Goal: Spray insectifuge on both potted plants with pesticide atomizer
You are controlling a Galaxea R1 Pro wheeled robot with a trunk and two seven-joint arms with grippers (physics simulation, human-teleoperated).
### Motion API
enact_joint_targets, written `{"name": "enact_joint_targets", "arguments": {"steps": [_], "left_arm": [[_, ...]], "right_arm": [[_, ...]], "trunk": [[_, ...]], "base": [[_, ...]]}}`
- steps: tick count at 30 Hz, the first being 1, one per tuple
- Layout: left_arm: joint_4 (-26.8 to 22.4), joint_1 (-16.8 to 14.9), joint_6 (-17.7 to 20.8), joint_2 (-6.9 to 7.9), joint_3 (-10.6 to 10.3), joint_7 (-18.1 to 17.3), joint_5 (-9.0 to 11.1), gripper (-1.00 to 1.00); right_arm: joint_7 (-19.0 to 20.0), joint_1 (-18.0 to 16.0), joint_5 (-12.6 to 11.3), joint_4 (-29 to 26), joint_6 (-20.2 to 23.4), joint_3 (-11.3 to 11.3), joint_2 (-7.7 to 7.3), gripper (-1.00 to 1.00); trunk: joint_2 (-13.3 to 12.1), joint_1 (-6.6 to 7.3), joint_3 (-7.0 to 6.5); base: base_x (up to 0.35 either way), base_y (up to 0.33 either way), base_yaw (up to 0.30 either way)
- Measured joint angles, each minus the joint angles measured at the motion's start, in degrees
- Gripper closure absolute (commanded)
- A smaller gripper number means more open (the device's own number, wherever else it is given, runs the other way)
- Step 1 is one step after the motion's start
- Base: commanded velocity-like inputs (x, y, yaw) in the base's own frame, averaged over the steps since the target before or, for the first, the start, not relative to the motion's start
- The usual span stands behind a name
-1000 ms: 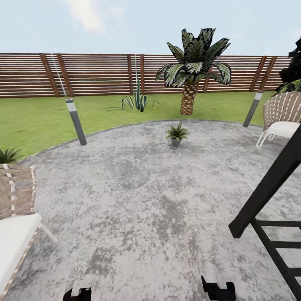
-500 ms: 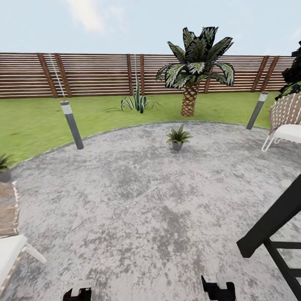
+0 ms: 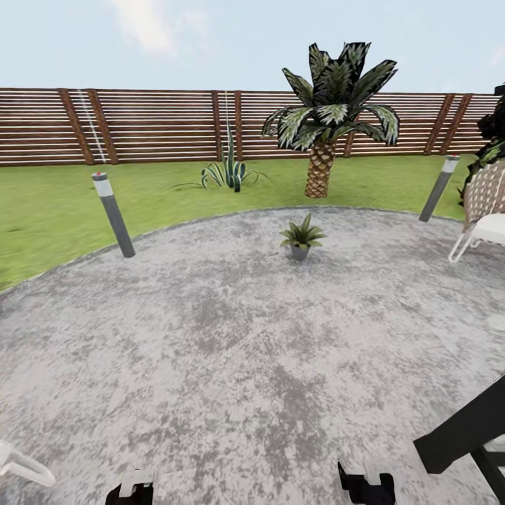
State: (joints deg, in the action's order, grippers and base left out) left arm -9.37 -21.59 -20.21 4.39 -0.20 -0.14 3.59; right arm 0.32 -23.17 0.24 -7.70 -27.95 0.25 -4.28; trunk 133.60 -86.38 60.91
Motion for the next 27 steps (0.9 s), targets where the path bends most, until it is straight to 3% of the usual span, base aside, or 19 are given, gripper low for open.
{"name": "enact_joint_targets", "arguments": {"steps": [27], "left_arm": [[0.00,0.00,0.00,0.00,-0.01,0.00,0.00,1.00]], "right_arm": [[-0.01,0.00,-0.08,-0.01,0.00,0.07,0.07,-1.00]], "trunk": [[0.00,0.00,0.00]], "base": [[0.326,0.000,0.000]]}}
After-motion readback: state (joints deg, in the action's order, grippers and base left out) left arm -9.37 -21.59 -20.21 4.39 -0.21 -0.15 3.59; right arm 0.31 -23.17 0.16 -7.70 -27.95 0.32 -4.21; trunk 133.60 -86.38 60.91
